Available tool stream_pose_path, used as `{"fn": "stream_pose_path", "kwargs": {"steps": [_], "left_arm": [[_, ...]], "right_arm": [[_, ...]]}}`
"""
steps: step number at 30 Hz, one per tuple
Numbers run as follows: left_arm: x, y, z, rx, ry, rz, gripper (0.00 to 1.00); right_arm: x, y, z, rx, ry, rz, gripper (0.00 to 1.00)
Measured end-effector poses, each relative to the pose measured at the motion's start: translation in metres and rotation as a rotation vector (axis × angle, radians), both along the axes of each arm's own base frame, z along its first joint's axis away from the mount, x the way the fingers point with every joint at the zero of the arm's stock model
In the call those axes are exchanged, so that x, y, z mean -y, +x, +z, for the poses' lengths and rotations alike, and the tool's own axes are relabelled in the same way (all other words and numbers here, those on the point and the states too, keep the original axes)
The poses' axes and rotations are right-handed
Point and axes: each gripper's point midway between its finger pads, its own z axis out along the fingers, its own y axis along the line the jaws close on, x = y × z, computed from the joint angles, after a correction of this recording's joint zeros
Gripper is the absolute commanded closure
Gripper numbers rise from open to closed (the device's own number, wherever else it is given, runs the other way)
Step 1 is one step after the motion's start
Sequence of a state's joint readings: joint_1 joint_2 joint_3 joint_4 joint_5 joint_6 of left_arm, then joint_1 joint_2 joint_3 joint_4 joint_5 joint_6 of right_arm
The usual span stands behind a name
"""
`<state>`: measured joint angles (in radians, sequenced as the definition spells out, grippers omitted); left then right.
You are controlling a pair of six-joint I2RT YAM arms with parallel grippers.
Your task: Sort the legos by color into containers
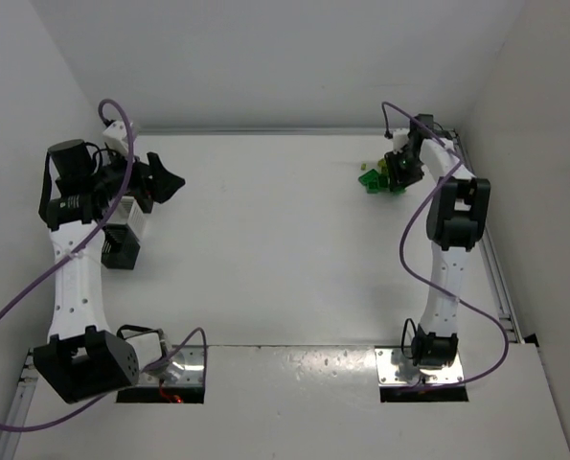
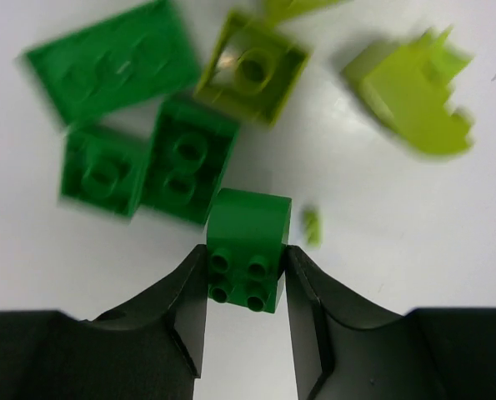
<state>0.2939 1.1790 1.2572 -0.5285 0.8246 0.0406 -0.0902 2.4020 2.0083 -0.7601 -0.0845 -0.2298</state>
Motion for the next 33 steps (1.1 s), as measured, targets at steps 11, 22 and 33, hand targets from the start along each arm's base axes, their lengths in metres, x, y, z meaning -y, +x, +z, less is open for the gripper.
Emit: {"fn": "stream_pose_path", "kwargs": {"steps": [11, 22, 33], "left_arm": [[0.046, -0.065, -0.024, 0.058, 0.036, -0.289, 0.04], [0.108, -0.100, -0.076, -0.080, -0.168, -0.442, 0.07], [0.160, -0.127, -0.054, 0.195, -0.030, -0.749, 0.15]], "right_arm": [[-0.108, -0.079, 0.168, 0.099, 0.471, 0.228, 0.90], [-0.257, -0.188, 0.159, -0.373, 1.111, 0.266, 0.90], [-0.334, -0.272, 0.196, -0.606, 1.318, 0.509, 0.90]]}}
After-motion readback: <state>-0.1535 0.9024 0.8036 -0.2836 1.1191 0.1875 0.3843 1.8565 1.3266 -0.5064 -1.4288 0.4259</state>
